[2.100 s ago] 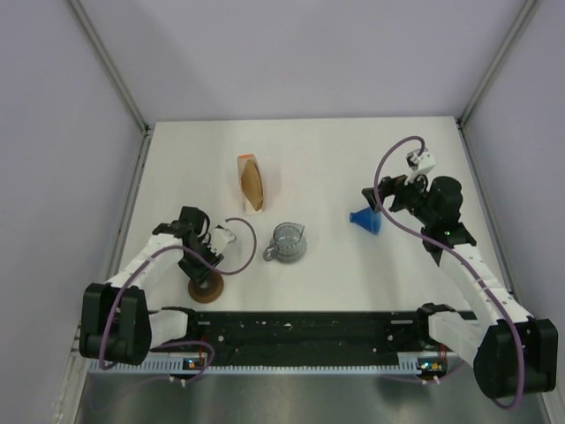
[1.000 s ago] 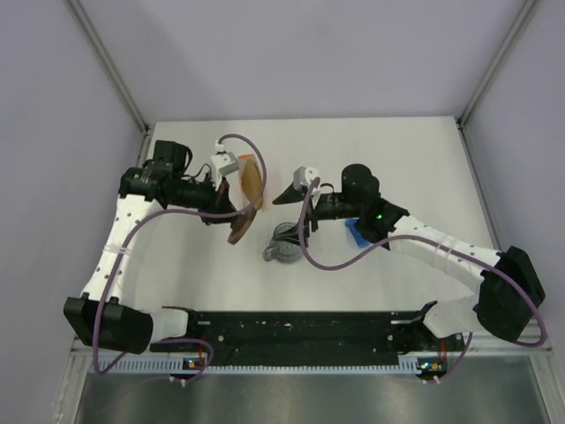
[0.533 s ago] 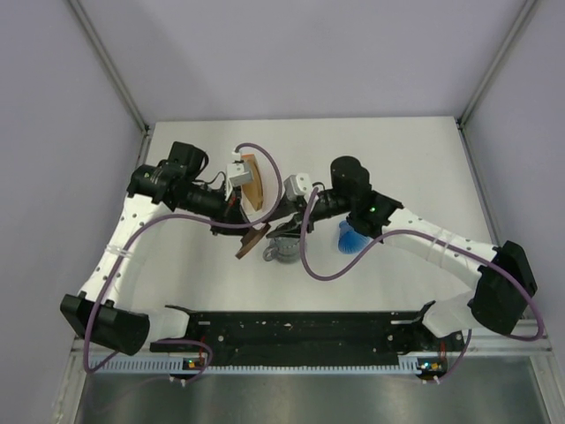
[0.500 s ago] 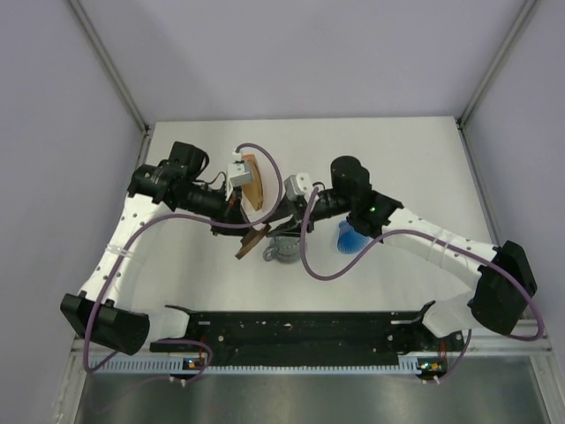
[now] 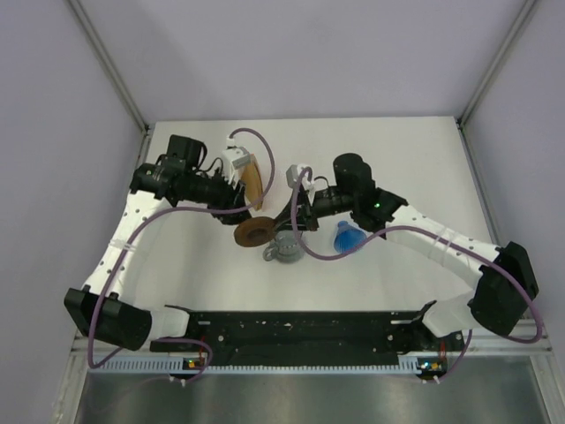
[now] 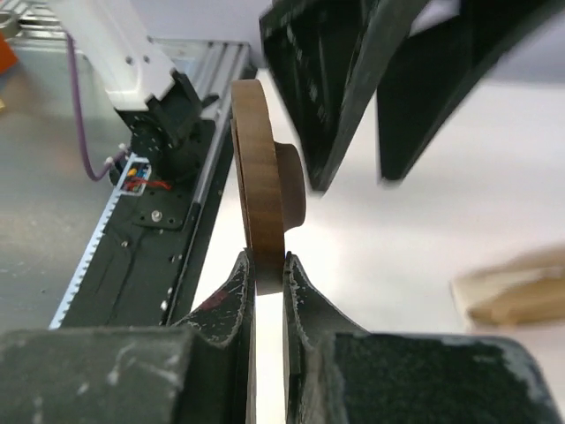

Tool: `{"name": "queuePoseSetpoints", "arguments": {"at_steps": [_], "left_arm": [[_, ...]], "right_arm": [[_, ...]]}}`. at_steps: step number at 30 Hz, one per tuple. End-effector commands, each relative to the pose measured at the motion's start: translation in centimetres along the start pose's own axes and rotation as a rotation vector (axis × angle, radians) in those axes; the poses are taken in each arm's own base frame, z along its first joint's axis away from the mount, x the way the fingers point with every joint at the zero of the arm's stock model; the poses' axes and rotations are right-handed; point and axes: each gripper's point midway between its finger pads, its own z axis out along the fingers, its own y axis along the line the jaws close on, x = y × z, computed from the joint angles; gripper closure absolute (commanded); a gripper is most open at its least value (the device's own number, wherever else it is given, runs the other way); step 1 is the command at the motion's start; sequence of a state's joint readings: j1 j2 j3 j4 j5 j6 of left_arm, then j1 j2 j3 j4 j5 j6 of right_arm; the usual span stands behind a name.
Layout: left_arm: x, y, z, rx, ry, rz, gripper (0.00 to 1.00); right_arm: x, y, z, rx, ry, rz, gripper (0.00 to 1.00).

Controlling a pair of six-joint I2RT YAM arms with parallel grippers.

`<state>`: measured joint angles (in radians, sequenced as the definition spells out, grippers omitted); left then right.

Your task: Place the coffee filter in the dripper

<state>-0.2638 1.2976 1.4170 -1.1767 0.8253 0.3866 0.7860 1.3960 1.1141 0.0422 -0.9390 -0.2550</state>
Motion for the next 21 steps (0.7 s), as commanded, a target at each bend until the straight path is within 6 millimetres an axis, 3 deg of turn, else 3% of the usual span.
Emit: {"name": "queuePoseSetpoints", "arguments": {"at_steps": [1, 6, 9, 14, 21], "left_arm": [[-3.8, 8.3, -1.4, -0.365, -0.115, -0.020, 0.43], [-3.1, 11.9, -1.8, -0.532, -0.080, -0.064, 0.43], [-1.8, 13.5, -1.2, -0.577, -0.031, -0.090, 0.43], [-0.2, 13.7, 0.0, -0.540, 0.030, -0.143, 0.46], [-0.1, 13.2, 0.2, -0.524, 0.028, -0.133, 0.46]], "right_arm": [[1.8, -1.1, -2.4, 0.094, 0.054, 0.332, 1.00], [6.2, -2.1, -3.7, 0.202, 0.181, 0.576, 1.00], [7.7, -2.5, -4.0, 0.199, 0.212, 0.718, 1.00], [10.6, -4.1, -4.7, 0.178, 0.233, 0.975, 1.00], [11.9, -6.1, -5.4, 0.190, 0.218, 1.072, 1.00]]}}
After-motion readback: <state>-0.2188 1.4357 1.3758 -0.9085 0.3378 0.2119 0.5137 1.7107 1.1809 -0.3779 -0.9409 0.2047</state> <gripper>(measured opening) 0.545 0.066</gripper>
